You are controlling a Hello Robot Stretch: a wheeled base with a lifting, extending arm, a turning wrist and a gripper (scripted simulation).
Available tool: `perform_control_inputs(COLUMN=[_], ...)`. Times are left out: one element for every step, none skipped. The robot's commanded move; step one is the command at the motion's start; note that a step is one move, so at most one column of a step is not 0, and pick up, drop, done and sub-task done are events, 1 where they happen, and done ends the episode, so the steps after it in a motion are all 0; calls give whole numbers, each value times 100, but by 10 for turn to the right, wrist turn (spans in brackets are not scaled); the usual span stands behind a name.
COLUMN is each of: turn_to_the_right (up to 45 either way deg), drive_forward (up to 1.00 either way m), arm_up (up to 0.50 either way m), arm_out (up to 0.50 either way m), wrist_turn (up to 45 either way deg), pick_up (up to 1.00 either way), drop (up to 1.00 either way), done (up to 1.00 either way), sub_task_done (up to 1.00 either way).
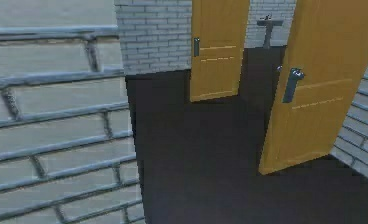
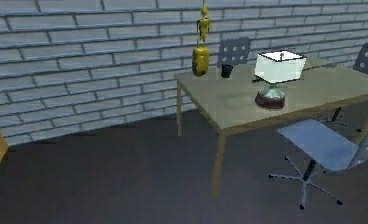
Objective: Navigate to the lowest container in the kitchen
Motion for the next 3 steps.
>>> perform_control_inputs(turn_to_the_right=[210,0,-90], drive_forward=[0,70,0], arm_up=[0,0,0], arm_out=[0,0,0], wrist_turn=[0,0,0], pick_up=[0,0,0], drop=[0,0,0], done=[0,0,0], sub_task_done=[0,0,0])
